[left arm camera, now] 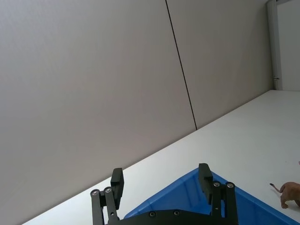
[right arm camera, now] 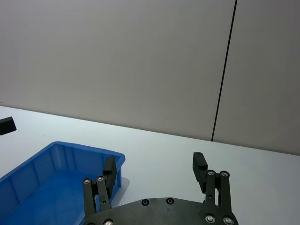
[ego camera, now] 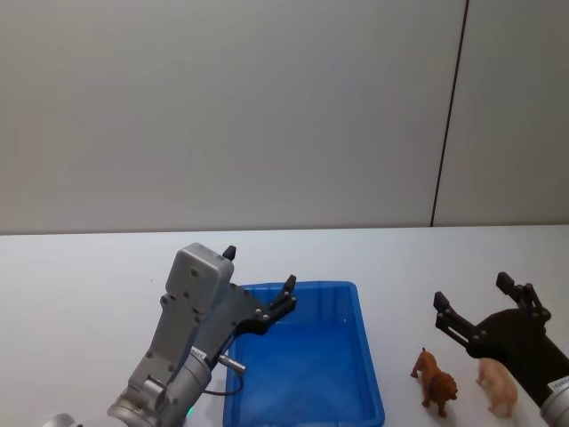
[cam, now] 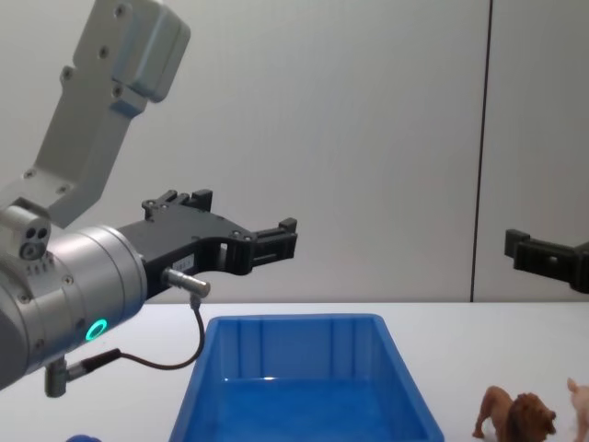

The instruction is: Pick up the two dolls from the table and place them into the box.

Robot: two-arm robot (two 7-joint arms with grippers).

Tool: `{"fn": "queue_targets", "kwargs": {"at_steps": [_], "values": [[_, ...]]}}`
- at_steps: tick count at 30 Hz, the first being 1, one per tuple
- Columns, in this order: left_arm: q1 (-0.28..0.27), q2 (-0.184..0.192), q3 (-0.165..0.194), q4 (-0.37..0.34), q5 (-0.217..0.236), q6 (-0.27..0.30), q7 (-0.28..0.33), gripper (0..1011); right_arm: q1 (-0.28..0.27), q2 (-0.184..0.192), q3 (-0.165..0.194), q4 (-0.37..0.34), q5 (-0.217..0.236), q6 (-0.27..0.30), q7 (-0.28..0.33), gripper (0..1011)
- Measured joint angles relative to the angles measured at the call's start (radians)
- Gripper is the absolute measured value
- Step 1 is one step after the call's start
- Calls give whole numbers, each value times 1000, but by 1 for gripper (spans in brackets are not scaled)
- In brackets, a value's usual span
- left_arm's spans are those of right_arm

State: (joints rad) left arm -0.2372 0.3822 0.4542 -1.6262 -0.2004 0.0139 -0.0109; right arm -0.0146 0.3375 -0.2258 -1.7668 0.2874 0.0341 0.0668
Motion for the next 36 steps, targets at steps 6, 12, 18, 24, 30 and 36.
{"fn": "queue_targets", "kwargs": {"at_steps": [6, 12, 18, 24, 30, 36], "values": [[0, 0, 0, 0, 0, 0, 0, 1003, 0, 0, 0, 0, 0, 0, 0, 1001], [0, 0, 0, 0, 0, 0, 0, 1003, 0, 0, 0, 0, 0, 0, 0, 1001], [0, 0, 0, 0, 0, 0, 0, 1003, 0, 0, 0, 0, 0, 0, 0, 1001], [0, 0, 0, 0, 0, 0, 0, 1003, 1, 3, 3, 3, 3, 0, 7, 1001], [0, 0, 0, 0, 0, 0, 0, 1003, 5, 17, 17, 15, 16, 9, 29, 1001], [0, 0, 0, 0, 0, 0, 0, 1003, 6, 42, 35, 33, 29, 39, 58, 1001]]}}
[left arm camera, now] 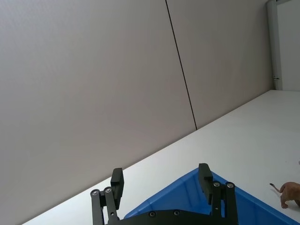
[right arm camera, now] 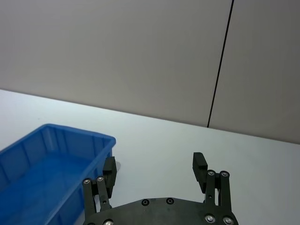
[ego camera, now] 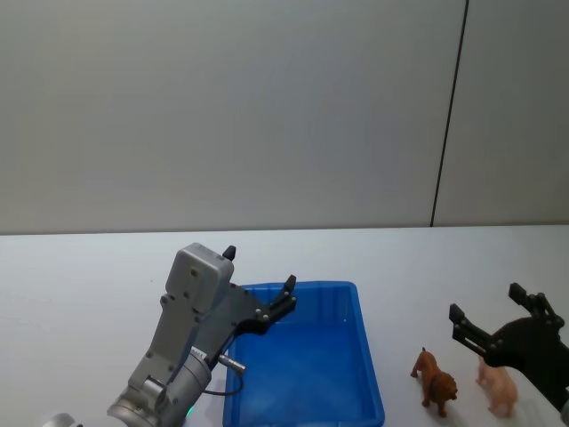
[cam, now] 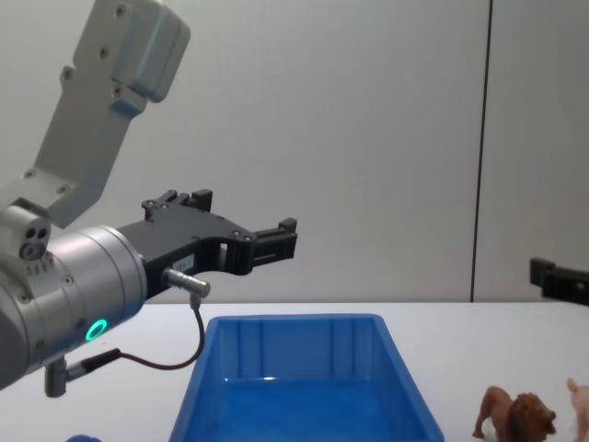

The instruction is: Pick up the two dolls from the table and place them into the box.

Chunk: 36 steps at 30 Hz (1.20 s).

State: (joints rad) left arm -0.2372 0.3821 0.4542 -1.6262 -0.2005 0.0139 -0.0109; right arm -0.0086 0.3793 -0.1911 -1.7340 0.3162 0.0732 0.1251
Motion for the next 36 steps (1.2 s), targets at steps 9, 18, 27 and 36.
{"fn": "queue_targets", "kwargs": {"at_steps": [9, 18, 27, 36], "values": [[0, 0, 0, 0, 0, 0, 0, 1003, -8, 32, 20, 23, 10, 53, 35, 1001], [0, 0, 0, 0, 0, 0, 0, 1003, -22, 47, 28, 47, 22, 105, 43, 1001], [0, 0, 0, 0, 0, 0, 0, 1003, -29, 47, 30, 70, 27, 133, 33, 1001], [0, 0, 0, 0, 0, 0, 0, 1003, -24, 33, 22, 106, 24, 153, 23, 1001]]}}
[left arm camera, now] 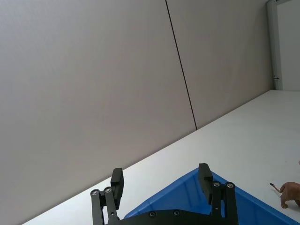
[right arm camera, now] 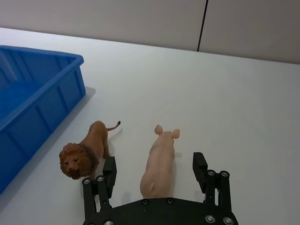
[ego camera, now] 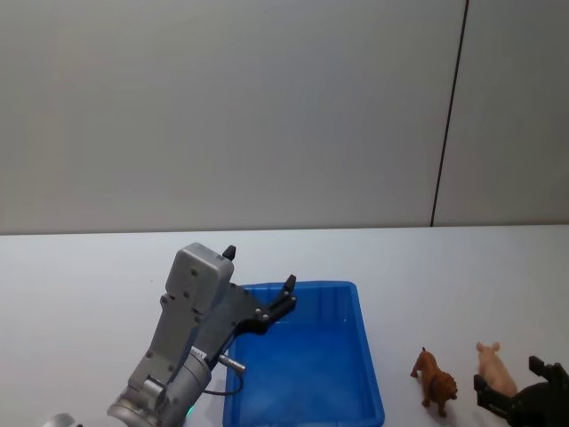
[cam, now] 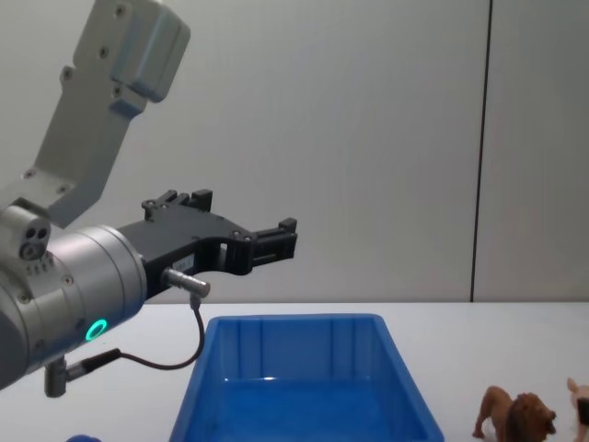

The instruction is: Pick up the two dolls from the table and place them into the box.

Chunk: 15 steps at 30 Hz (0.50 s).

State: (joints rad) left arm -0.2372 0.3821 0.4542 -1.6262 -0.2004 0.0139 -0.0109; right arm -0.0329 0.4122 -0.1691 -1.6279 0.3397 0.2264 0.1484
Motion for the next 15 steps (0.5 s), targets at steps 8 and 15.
{"fn": "queue_targets", "kwargs": {"at_steps": [8, 15], "values": [[0, 0, 0, 0, 0, 0, 0, 1003, 12, -14, -7, 34, -5, 16, -6, 947], [0, 0, 0, 0, 0, 0, 0, 1003, 21, -24, -10, 58, -3, 27, -11, 788]]}}
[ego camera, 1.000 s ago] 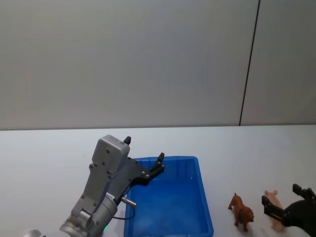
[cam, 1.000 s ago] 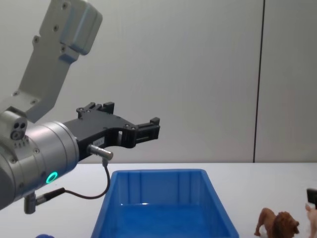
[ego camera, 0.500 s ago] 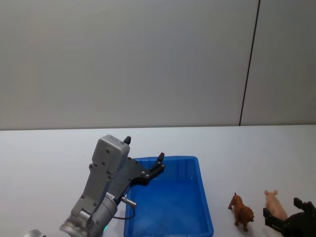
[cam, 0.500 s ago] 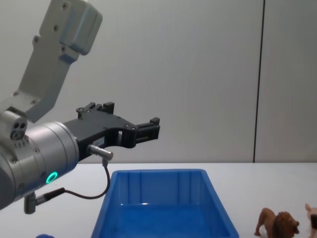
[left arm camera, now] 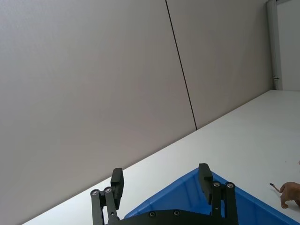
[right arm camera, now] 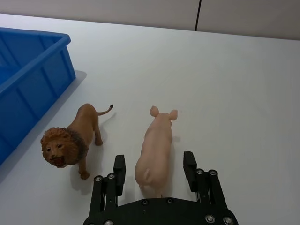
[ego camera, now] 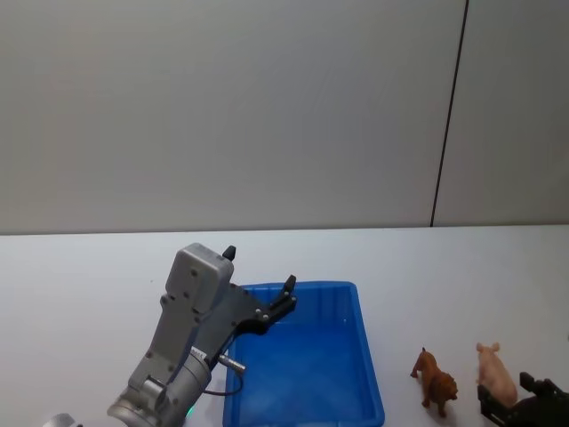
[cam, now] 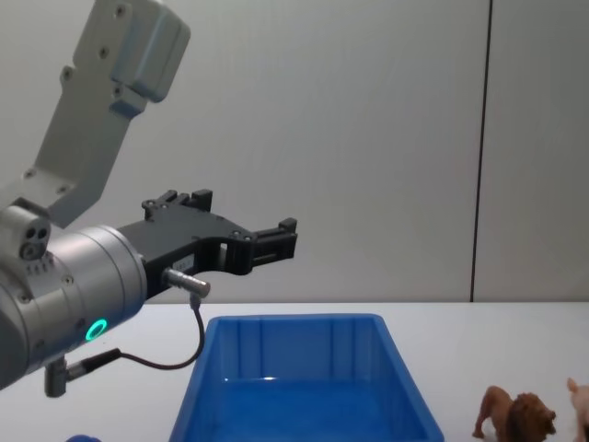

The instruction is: Pick up the two dolls from the table and place them into the box.

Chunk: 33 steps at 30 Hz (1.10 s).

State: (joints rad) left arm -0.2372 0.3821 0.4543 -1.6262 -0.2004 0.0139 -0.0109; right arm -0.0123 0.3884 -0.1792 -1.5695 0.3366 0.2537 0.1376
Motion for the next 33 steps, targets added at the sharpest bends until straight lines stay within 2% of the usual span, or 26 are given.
{"fn": "queue_targets", "kwargs": {"at_steps": [2, 3, 5, 8, 9, 10, 11, 13, 26, 33], "values": [[0, 0, 0, 0, 0, 0, 0, 1003, 3, -3, 0, 7, 2, 2, -1, 704], [0, 0, 0, 0, 0, 0, 0, 1003, 4, -3, 0, 9, 2, 3, -2, 704], [0, 0, 0, 0, 0, 0, 0, 1003, 5, -5, 0, 14, 4, 4, -3, 616], [0, 0, 0, 0, 0, 0, 0, 1003, 7, -7, 0, 19, 6, 4, -4, 537], [0, 0, 0, 0, 0, 0, 0, 1003, 8, -8, 0, 22, 8, 4, -5, 479], [0, 0, 0, 0, 0, 0, 0, 1003, 9, -8, 1, 23, 8, 4, -5, 479], [0, 0, 0, 0, 0, 0, 0, 1003, 10, -8, 2, 24, 10, 3, -7, 417], [0, 0, 0, 0, 0, 0, 0, 1003, 10, -9, 2, 25, 11, 1, -7, 387], [0, 0, 0, 0, 0, 0, 0, 1003, 31, -13, 10, 11, 1, -54, -12, 380], [0, 0, 0, 0, 0, 0, 0, 1003, 67, -20, 12, -14, -15, -85, 20, 380]]}}
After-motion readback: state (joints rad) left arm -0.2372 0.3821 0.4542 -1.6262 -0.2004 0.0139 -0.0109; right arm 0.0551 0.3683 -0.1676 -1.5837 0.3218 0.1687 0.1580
